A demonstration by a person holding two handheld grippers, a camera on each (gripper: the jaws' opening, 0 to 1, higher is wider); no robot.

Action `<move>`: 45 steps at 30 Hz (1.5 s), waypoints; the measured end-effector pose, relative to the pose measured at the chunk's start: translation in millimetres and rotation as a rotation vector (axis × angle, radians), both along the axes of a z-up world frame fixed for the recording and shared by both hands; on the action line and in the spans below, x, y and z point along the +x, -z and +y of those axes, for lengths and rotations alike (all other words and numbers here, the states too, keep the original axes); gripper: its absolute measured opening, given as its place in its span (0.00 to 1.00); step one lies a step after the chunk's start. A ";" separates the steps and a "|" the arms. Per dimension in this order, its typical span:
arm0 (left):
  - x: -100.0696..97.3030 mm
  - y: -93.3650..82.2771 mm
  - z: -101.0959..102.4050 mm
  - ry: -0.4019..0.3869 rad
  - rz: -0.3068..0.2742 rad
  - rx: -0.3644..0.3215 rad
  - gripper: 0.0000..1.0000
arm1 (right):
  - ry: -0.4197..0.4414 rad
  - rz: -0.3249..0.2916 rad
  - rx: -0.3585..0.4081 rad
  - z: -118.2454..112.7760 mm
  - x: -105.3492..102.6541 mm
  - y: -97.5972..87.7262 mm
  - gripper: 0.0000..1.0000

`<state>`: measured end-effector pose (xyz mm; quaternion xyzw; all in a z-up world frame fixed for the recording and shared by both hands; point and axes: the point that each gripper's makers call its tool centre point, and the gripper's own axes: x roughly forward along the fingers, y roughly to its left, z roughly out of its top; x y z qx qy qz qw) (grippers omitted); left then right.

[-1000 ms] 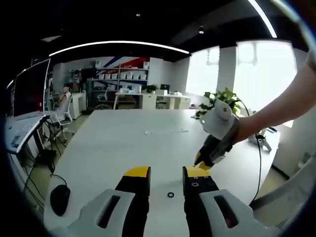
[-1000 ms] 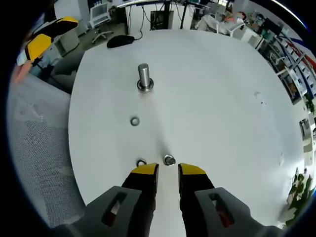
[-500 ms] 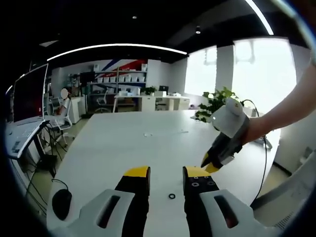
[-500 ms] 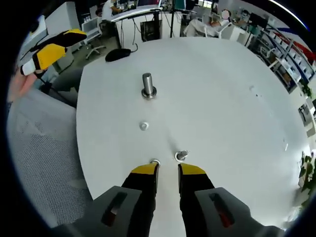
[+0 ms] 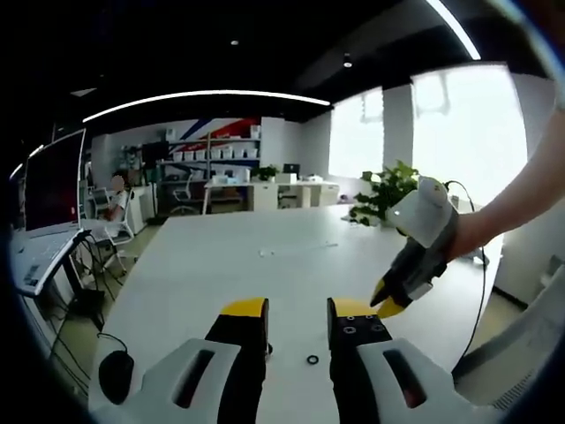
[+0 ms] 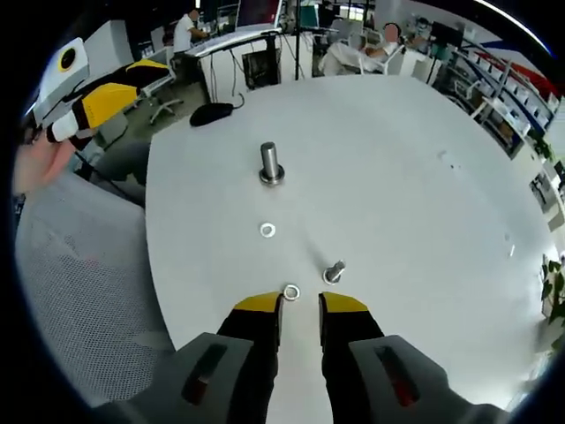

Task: Place the washer onto the threaded stud by aligning its center hole with the stud, sliding it down to the base, and recovering from edge contact or off-axis alignment until the washer reaches the visible bottom stop.

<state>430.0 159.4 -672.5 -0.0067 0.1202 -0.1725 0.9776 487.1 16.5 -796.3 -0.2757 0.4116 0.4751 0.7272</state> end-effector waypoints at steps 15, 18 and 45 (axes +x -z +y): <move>-0.8 -5.7 -4.9 0.019 -0.022 -0.003 0.26 | 0.029 -0.001 0.011 0.4 -0.1 1.1 0.18; -0.8 -5.5 -2.3 0.011 -0.023 -0.007 0.26 | 0.020 -0.005 0.005 3.5 -1.2 3.2 0.18; -1.3 -5.4 -2.2 0.005 -0.019 0.008 0.26 | -0.058 0.021 -0.039 18.1 -8.9 35.5 0.18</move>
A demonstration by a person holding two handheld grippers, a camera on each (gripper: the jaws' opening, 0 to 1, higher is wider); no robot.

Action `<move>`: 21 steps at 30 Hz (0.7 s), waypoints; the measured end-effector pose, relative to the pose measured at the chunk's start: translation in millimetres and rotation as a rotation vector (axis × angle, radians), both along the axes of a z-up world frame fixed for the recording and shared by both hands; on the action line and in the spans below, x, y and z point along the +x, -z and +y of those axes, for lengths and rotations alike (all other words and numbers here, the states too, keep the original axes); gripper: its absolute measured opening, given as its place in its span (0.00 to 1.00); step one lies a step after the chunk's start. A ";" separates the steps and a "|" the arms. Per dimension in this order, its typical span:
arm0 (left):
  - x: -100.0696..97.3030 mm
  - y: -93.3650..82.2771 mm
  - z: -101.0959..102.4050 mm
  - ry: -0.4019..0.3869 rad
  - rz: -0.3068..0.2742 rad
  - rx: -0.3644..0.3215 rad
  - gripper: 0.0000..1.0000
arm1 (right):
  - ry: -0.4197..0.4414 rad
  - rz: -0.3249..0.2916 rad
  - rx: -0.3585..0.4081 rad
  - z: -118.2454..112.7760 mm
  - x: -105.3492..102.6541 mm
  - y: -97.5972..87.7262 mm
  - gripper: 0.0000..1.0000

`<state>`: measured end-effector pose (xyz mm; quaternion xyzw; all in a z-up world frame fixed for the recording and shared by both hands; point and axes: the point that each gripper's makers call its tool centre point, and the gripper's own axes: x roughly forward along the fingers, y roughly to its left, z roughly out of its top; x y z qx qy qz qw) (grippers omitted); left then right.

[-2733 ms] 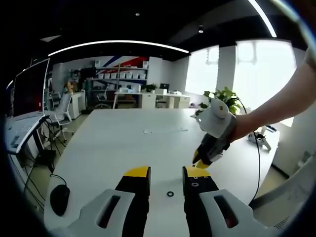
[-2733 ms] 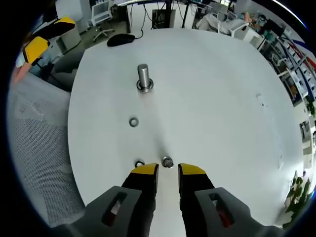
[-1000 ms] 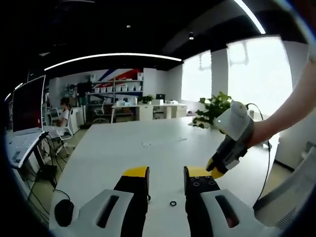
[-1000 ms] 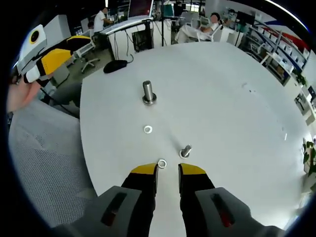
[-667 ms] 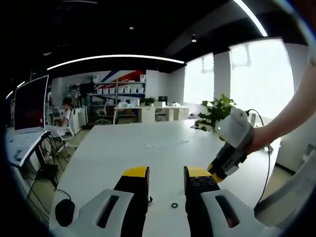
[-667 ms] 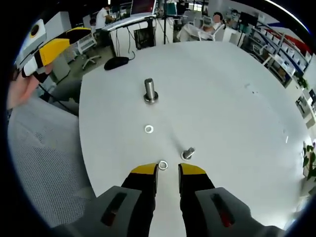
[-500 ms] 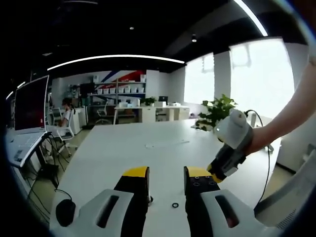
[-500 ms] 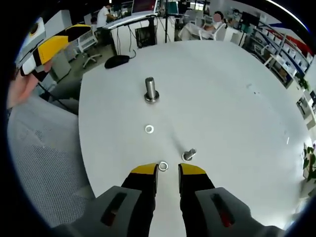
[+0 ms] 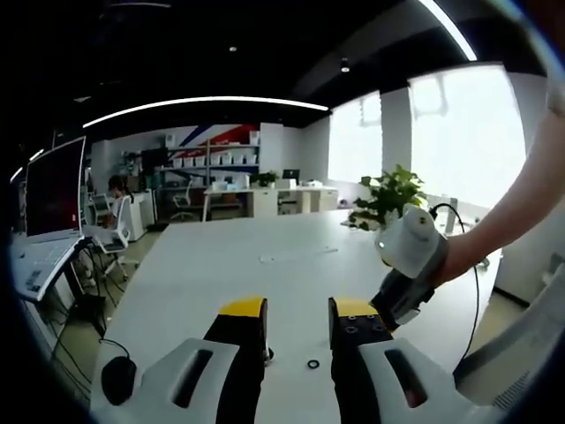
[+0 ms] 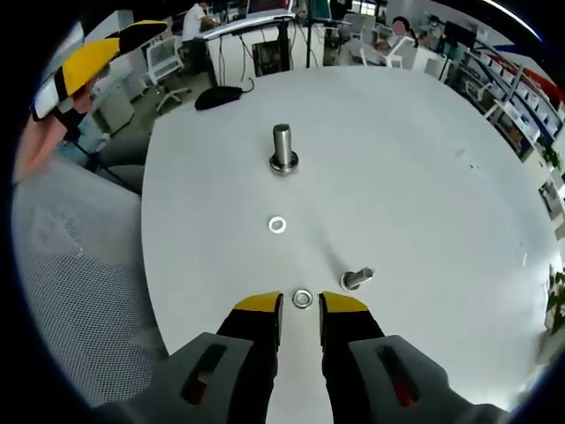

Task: Place the washer onto the threaded stud by aligning its center hole with the stud, sliding it down to the base, and recovering from edge contact or off-axis alignment until the washer reaches the visible bottom stop.

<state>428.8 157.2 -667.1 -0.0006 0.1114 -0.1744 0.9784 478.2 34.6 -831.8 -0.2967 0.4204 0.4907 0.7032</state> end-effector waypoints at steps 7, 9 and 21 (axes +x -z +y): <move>0.1 0.9 0.6 -0.001 0.004 -0.001 0.26 | -0.006 0.016 -0.029 -4.6 1.2 14.5 0.18; -0.2 1.4 0.8 -0.002 0.007 -0.002 0.26 | 0.001 0.025 -0.029 -5.1 1.4 18.1 0.18; 1.0 2.6 2.5 -0.009 0.013 -0.015 0.26 | 0.013 0.046 -0.054 -7.3 3.4 37.8 0.19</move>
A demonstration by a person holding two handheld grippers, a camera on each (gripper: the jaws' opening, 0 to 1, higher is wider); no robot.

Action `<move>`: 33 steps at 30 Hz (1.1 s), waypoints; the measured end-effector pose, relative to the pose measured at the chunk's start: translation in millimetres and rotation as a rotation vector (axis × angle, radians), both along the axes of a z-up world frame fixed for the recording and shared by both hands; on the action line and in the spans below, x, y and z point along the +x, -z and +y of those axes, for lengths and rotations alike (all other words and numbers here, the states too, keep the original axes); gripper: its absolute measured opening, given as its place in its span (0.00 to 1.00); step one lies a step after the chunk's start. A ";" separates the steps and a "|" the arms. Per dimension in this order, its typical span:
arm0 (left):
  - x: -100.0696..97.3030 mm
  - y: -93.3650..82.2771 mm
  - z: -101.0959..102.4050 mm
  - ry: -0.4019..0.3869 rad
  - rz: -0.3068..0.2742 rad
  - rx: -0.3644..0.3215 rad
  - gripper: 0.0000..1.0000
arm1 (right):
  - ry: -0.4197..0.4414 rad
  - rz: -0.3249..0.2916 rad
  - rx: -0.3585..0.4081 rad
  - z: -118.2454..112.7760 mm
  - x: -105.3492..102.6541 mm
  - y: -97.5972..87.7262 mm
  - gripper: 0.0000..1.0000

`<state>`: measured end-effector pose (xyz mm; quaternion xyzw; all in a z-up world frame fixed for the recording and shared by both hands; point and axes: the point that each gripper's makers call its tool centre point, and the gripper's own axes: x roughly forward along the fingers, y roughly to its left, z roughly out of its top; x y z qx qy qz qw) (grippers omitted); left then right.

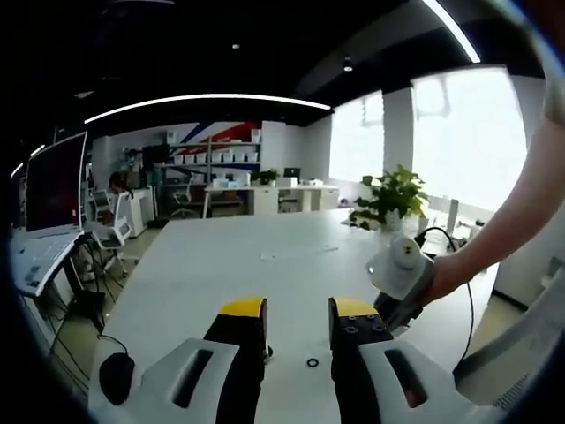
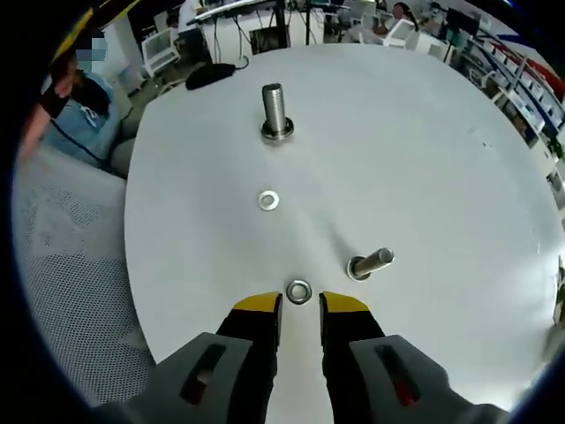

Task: Place the washer onto the threaded stud by aligning its center hole with the stud, sliding it down to the base, and recovering from edge contact or off-axis alignment until the washer reaches the visible bottom stop.

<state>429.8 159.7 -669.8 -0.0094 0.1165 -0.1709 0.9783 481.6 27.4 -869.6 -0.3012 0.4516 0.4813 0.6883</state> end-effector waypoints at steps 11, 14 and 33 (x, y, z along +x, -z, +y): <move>0.5 -1.2 0.9 -0.003 -0.003 -0.006 0.26 | -0.001 -0.003 -0.004 0.7 0.2 6.2 0.19; 0.3 -1.1 1.9 -0.009 -0.002 -0.012 0.26 | 0.000 -0.004 -0.003 0.6 0.3 5.8 0.19; 0.4 0.0 0.2 -0.004 0.002 -0.007 0.26 | -0.043 -0.042 0.016 1.7 -2.5 6.7 0.15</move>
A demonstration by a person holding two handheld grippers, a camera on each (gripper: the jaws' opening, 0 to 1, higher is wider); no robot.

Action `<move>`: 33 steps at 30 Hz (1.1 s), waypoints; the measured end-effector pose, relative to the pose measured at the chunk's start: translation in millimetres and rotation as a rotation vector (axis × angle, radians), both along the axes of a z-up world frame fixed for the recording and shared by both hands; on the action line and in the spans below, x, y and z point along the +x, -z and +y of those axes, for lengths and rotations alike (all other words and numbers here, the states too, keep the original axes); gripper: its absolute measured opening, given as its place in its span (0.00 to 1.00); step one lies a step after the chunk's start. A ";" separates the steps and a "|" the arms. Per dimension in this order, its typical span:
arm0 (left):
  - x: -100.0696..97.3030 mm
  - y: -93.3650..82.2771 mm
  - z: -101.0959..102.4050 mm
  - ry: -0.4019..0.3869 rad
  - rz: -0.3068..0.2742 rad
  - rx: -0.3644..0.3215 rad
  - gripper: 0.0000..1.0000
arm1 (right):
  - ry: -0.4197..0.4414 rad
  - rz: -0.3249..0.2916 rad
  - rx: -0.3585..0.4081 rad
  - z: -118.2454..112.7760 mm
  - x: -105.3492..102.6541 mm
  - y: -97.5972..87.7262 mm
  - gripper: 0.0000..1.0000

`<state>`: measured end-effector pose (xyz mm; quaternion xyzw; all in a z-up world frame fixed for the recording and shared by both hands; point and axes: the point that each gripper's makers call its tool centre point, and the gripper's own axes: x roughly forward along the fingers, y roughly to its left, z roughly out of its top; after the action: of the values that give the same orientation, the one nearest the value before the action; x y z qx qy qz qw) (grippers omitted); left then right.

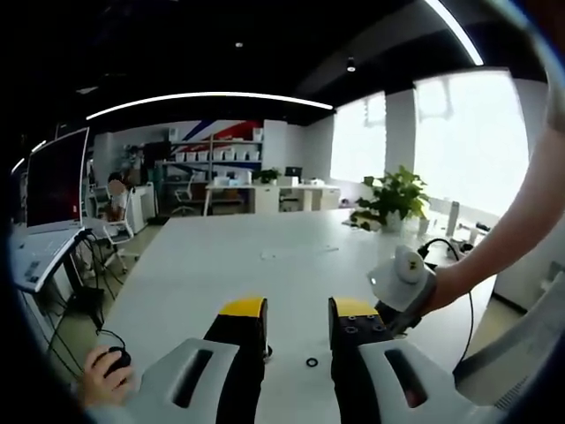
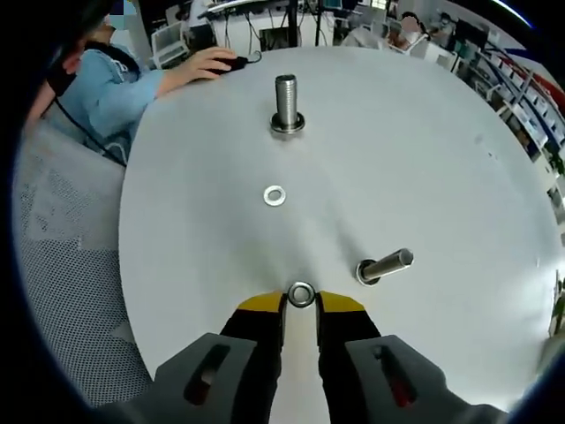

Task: Place the washer onto the threaded stud by aligning its center hole with the stud, sliding it down to the base, and recovering from edge contact or off-axis alignment until the washer reaches the visible bottom stop.

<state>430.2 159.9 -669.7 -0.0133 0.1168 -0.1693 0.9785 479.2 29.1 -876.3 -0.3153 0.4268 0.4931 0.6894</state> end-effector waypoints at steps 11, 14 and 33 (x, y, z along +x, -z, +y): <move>-0.2 2.1 1.0 0.000 0.008 0.005 0.26 | 0.010 -0.002 0.007 0.5 0.4 0.1 0.14; -0.3 1.8 0.7 0.000 0.008 0.004 0.26 | 0.020 -0.003 0.014 0.4 0.2 0.0 0.14; -0.8 3.0 -0.7 0.002 0.014 0.011 0.25 | 0.084 -0.013 0.049 -9.1 7.3 -14.9 0.14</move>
<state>429.4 159.1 -672.8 -0.0087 0.1247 -0.1695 0.9776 486.5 20.0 -861.4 -0.2833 0.4228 0.4719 0.7199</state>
